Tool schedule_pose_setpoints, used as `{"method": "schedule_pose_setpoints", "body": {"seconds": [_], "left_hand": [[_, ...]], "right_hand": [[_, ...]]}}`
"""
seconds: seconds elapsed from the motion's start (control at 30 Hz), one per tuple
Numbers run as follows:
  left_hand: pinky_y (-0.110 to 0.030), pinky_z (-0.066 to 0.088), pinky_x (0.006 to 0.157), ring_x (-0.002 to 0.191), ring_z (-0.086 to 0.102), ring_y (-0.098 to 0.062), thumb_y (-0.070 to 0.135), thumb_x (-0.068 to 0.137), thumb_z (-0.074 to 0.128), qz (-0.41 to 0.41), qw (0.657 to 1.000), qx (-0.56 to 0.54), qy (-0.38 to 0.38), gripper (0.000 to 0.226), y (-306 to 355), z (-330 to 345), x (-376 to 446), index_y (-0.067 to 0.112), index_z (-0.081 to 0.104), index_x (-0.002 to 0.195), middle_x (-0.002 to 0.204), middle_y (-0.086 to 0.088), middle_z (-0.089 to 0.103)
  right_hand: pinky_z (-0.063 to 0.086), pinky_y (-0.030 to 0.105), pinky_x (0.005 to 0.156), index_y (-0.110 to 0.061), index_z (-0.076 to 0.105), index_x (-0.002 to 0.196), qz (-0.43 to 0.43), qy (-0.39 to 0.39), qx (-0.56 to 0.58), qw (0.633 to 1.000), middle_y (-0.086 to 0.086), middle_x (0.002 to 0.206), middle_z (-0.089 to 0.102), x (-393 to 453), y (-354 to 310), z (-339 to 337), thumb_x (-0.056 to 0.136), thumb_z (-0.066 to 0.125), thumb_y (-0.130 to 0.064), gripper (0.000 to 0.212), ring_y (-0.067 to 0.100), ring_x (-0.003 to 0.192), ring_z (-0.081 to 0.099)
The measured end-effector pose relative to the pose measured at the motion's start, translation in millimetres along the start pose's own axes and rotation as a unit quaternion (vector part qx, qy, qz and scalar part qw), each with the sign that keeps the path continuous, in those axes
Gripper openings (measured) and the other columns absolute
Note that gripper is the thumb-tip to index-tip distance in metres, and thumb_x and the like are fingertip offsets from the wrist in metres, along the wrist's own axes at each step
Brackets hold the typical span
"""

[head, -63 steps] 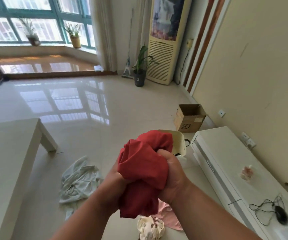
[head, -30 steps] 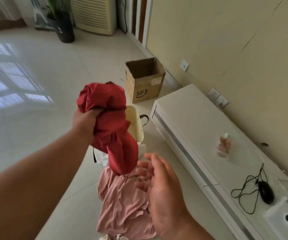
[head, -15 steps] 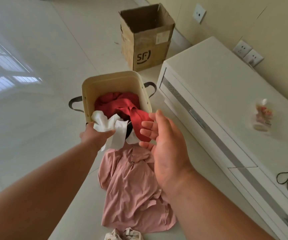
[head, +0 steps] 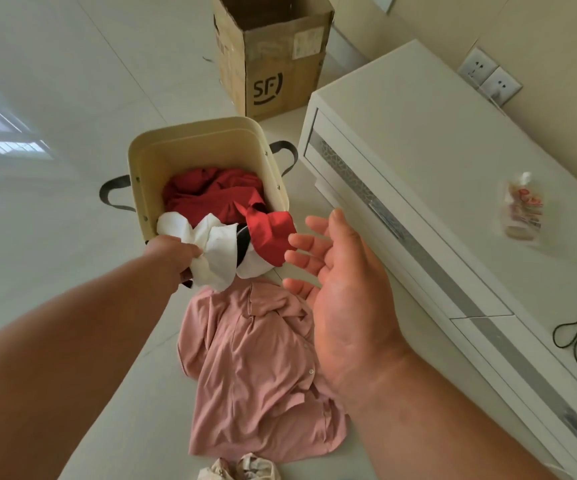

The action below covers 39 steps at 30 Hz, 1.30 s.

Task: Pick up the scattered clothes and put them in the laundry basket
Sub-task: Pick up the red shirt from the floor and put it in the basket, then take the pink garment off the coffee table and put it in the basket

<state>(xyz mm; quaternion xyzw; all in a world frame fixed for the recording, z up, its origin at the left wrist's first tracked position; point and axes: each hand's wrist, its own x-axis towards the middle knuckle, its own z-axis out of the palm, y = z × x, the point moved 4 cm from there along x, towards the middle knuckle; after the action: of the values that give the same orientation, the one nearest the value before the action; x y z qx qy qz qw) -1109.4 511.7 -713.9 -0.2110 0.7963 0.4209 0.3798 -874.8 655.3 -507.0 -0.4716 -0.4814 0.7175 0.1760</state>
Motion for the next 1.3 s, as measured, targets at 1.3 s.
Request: {"method": "schedule_pose_setpoints", "body": {"seconds": [1.3], "left_hand": [[-0.047, 0.059, 0.1, 0.113, 0.073, -0.017, 0.038, 0.099, 0.069, 0.258, 0.958, -0.116, -0.056, 0.014, 133.1, -83.2, -407.5, 0.031, 0.074, 0.11, 0.115, 0.002, 0.079]], "right_hand": [[0.058, 0.039, 0.081, -0.036, 0.077, 0.11, -0.081, -0.077, -0.036, 0.993, -0.006, 0.103, 0.082, -138.9, -214.4, -31.0, 0.102, 0.05, -0.058, 0.036, 0.016, 0.104, 0.077]]}}
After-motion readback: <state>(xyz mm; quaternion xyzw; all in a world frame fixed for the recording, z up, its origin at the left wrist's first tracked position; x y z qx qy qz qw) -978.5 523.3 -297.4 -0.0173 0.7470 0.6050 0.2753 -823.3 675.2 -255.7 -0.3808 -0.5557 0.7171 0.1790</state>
